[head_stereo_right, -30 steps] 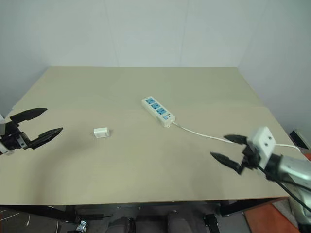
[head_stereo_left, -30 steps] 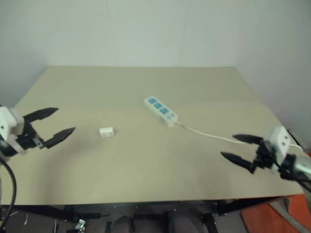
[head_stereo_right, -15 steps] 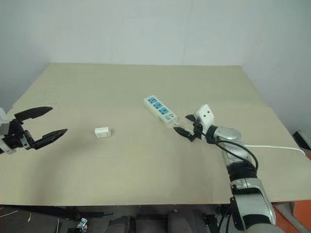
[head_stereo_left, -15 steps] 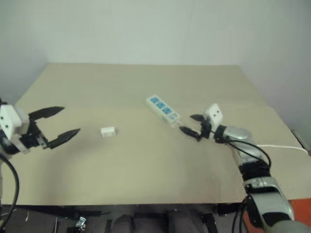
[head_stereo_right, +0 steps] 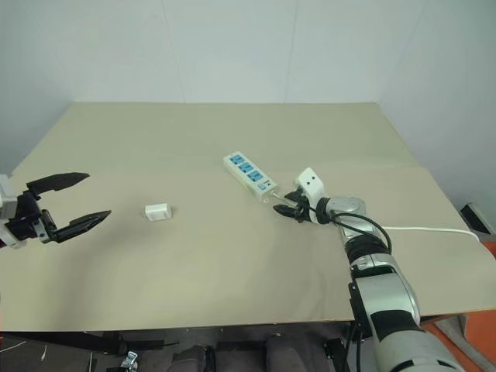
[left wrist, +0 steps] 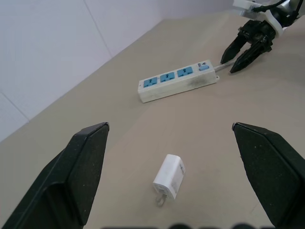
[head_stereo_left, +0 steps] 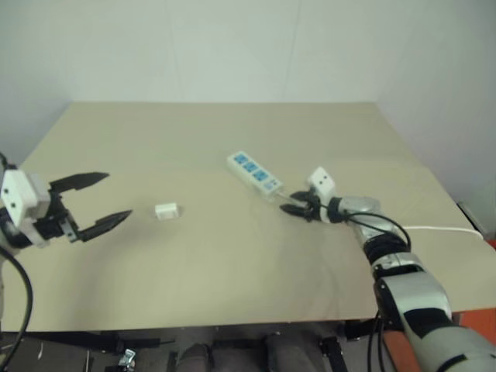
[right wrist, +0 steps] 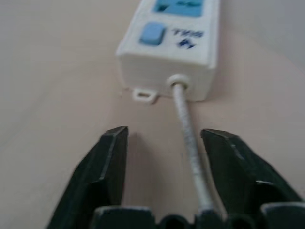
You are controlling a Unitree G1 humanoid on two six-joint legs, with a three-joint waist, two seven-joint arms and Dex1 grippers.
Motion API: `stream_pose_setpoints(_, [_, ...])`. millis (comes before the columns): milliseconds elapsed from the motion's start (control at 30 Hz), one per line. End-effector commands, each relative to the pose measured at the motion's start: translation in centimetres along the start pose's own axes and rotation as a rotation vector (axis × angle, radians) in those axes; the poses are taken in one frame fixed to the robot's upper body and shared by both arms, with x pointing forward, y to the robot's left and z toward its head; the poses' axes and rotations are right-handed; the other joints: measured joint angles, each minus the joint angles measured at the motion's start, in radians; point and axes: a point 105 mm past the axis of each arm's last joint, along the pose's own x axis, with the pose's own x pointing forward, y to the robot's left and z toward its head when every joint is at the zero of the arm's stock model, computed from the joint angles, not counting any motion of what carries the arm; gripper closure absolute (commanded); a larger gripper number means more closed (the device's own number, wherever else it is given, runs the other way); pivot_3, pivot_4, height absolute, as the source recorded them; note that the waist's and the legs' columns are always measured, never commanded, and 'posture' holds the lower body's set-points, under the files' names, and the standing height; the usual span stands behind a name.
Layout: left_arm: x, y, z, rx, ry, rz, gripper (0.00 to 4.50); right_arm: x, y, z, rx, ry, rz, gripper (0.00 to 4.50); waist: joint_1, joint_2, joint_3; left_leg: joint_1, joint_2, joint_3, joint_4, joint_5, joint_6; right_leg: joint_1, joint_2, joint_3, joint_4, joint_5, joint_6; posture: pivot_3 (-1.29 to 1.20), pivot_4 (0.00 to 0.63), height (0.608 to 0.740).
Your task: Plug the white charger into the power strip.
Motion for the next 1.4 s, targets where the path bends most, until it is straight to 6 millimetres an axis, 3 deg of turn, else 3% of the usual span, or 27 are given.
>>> stream_pose_setpoints(33, [-0.4, 0.3, 1.4, 0.053, -0.015, 0.001, 0.0, 0.2, 0.0, 1.5, -0.055, -0.041, 0.013, 3.0, -0.002, 0.0, 0.0, 0.0, 0.0, 0.0, 0.0, 0.0, 0.0, 0.0, 0.0, 0.0, 0.0, 0.0, 0.0, 0.0, 0.15, 0.74])
stream_pose_setpoints(167, [-0.4, 0.4, 1.3, 0.055, -0.014, 0.0, 0.0, 0.4, 0.4, 1.1, -0.057, -0.036, 0.018, 4.39, -0.012, 0.0, 0.0, 0.0, 0.0, 0.0, 0.0, 0.0, 0.0, 0.0, 0.0, 0.0, 0.0, 0.0, 0.0, 0.0, 0.15, 0.74])
stream_pose_setpoints(200, [-0.3, 0.4, 1.3, 0.056, -0.015, -0.002, 0.0, 0.5, 0.5, 1.0, -0.069, -0.034, 0.022, 4.48, -0.015, 0.0, 0.0, 0.0, 0.0, 0.0, 0.0, 0.0, 0.0, 0.0, 0.0, 0.0, 0.0, 0.0, 0.0, 0.0, 0.15, 0.74])
stream_pose_setpoints(333, [0.2, 0.6, 1.5, 0.06, -0.027, -0.017, 0.0, 0.1, 1.3, 1.5, -0.116, -0.089, 0.047, 4.48, -0.022, 0.0, 0.0, 0.0, 0.0, -0.001, 0.0, 0.0, 0.0, 0.0, 0.0, 0.0, 0.001, 0.0, 0.0, 0.0, 0.15, 0.74])
stream_pose_setpoints(433, [0.7, 1.0, 1.7, 0.069, -0.036, -0.032, 0.0, -1.3, 2.6, 2.2, -0.143, -0.147, 0.077, 4.48, -0.019, 0.0, 0.0, 0.0, 0.0, -0.002, 0.0, 0.0, 0.0, 0.0, 0.001, -0.001, 0.002, 0.0, 0.0, 0.0, 0.15, 0.74])
stream_pose_setpoints(633, [1.6, 1.6, 1.9, 0.078, -0.053, -0.051, 0.0, -6.9, 6.1, 1.8, -0.188, -0.19, 0.094, 4.48, -0.003, 0.0, 0.0, -0.001, 0.0, -0.002, 0.0, 0.0, 0.0, -0.001, 0.001, -0.001, 0.002, -0.001, 0.001, 0.0, 0.15, 0.74])
stream_pose_setpoints(733, [2.0, 1.7, 1.8, 0.075, -0.056, -0.061, 0.0, -8.0, 6.9, 1.2, -0.178, -0.18, 0.072, 4.48, -0.001, 0.0, 0.0, 0.0, 0.0, -0.001, 0.0, 0.0, 0.0, -0.001, 0.001, 0.0, 0.002, -0.004, 0.007, 0.0, 0.15, 0.74])
stream_pose_setpoints(900, [2.9, 1.6, 1.8, 0.072, -0.072, -0.082, 0.0, -8.5, 8.5, 0.0, -0.123, -0.159, 0.062, 2.82, 0.005, 0.0, 0.0, 0.004, 0.0, -0.001, 0.001, 0.0, 0.0, 0.001, 0.001, 0.0, 0.004, -0.004, 0.008, 0.0, 0.15, 0.74])
stream_pose_setpoints(1167, [2.8, 1.5, 1.6, 0.069, -0.066, -0.072, 0.0, -9.0, 8.4, 1.4, -0.068, -0.276, -0.081, 0.02, 0.005, 0.0, 0.0, 0.006, 0.0, -0.001, 0.001, 0.0, 0.0, 0.003, 0.002, 0.001, 0.003, -0.005, 0.007, 0.0, 0.15, 0.74])
stream_pose_setpoints(1400, [2.8, 1.4, 1.6, 0.071, -0.067, -0.06, 0.0, -7.3, 8.5, 1.9, -0.053, -0.317, -0.193, 0.02, 0.005, 0.0, 0.0, 0.006, 0.0, -0.001, 0.001, 0.0, 0.0, 0.003, 0.002, 0.001, 0.003, -0.005, 0.007, 0.0, 0.15, 0.74])
